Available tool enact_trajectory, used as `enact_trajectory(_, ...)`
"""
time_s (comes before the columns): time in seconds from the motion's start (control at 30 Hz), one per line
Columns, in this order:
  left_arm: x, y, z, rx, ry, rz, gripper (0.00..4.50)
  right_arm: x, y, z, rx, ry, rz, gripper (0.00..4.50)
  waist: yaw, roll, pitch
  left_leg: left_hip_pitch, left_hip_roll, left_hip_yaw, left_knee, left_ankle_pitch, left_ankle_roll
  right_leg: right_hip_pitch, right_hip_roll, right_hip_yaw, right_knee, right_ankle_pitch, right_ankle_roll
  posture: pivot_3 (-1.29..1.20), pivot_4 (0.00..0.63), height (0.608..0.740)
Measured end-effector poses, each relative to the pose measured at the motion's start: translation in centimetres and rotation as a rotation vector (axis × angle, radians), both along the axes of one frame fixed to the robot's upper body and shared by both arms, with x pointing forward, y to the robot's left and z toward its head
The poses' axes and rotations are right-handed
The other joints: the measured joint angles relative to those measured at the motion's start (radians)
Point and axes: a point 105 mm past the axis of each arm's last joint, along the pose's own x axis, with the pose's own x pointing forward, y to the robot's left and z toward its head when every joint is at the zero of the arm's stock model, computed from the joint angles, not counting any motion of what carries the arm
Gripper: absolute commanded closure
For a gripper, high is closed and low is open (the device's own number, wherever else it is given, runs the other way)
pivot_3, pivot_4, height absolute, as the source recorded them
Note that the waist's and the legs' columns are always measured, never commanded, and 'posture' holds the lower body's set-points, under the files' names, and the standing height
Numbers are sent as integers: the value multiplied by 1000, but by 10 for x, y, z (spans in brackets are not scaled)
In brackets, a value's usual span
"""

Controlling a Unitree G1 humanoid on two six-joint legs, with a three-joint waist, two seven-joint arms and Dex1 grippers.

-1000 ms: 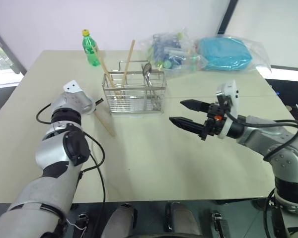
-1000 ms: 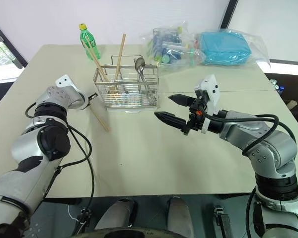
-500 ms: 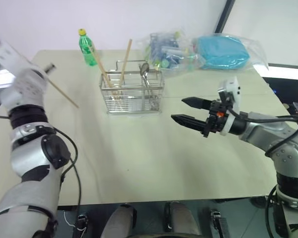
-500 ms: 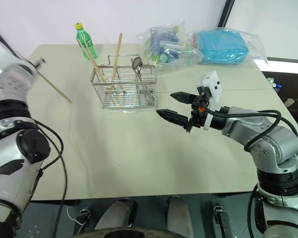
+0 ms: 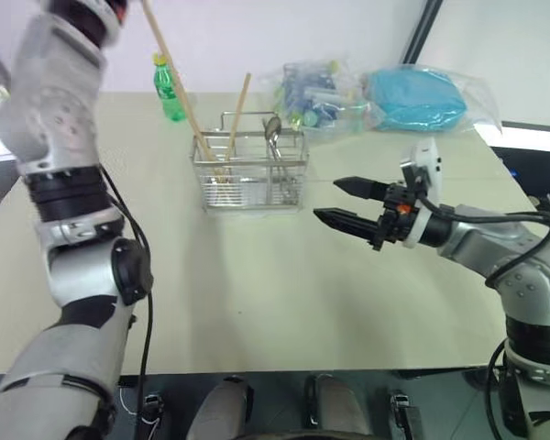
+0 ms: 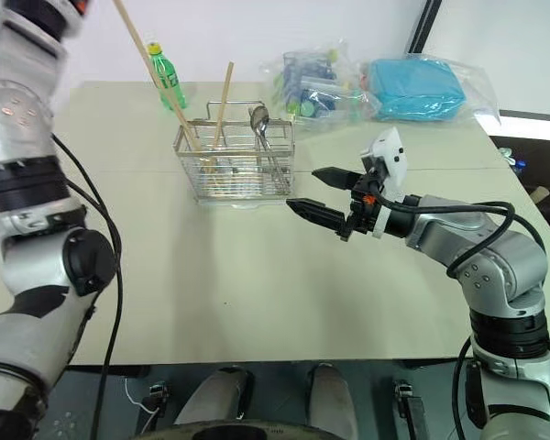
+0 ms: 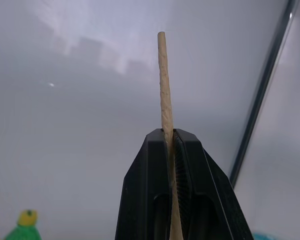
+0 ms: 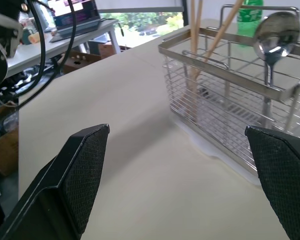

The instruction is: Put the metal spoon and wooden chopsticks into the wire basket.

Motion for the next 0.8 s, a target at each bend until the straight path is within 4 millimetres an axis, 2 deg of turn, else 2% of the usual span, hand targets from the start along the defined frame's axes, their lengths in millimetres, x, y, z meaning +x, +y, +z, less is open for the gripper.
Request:
enact_trajectory(0.13, 6, -23, -17, 101, 16, -39, 4472, -1, -2, -1, 5, -2, -26, 0, -7, 0, 0, 0, 0, 0, -1, 0, 0, 0, -1, 0, 0, 0, 0, 0, 150, 707)
enact_trajectory(0.23, 11, -46, -41, 179, 30, -73, 4472, -3, -3, -1, 9, -4, -43, 0, -4, 0, 0, 0, 0, 0, 0, 0, 0, 1, -1, 0, -1, 0, 0, 0, 150, 707)
enact_trajectory(0.4, 16, -64, -73, 248, 55, -94, 4472, -3, -5, 1, 18, -13, -69, 0, -4, 0, 0, 0, 0, 0, 0, 0, 1, 1, -1, 0, -1, 0, 0, 0, 150, 707)
enact_trajectory(0.47, 17, -66, -81, 277, 52, -93, 4472, -3, -6, 2, 23, -13, -77, 0, -5, 0, 0, 0, 0, 0, 0, 0, 1, 0, 0, 0, -1, 0, 0, 0, 150, 707)
enact_trajectory(0.63, 25, -56, -98, 293, 81, -47, 4472, -2, -6, 1, 27, -6, -85, 0, -4, 0, 0, 0, 0, 1, 0, 0, 1, 1, 0, 0, -1, 0, 0, 0, 150, 707)
enact_trajectory(0.8, 25, -46, -96, 289, 69, -15, 4472, -3, -6, 1, 30, -4, -85, 0, -4, 0, 0, 0, 0, 0, 0, -1, 1, 1, -1, 0, -1, 0, 0, 0, 150, 707)
